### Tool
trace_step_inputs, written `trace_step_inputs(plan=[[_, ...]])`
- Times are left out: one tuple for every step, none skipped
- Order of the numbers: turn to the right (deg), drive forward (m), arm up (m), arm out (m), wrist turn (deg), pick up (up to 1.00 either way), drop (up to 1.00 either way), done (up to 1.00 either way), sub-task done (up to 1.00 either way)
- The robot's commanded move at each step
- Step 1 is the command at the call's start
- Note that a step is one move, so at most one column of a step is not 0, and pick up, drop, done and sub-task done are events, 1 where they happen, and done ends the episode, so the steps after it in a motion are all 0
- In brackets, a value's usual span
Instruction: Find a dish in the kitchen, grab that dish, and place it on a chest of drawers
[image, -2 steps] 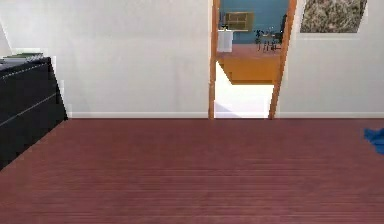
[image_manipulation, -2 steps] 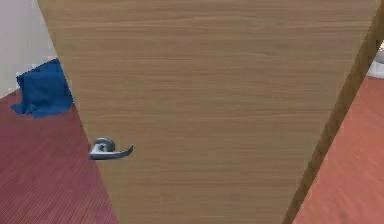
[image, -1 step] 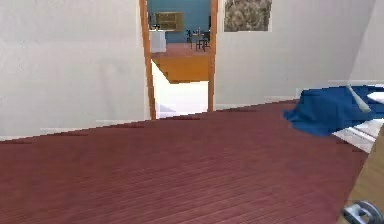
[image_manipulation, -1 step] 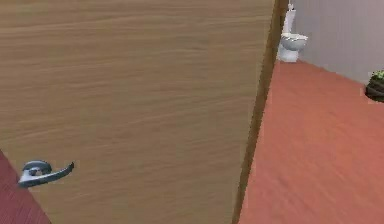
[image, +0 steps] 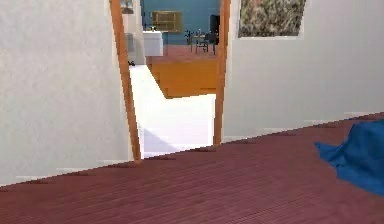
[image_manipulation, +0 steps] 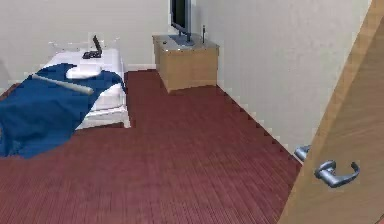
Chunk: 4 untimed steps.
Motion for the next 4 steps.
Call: trace_step_inputs(plan=[[0.0,1.00,0.00,0.00,0.0,0.00,0.00,0.00,0.00],[0.0,1.00,0.00,0.00,0.0,0.00,0.00,0.00,0.00],[0.0,0.45,0.00,0.00,0.0,0.00,0.00,0.00,0.00],[3.0,0.00,0.00,0.00,0.0,0.00,0.00,0.00,0.00]])
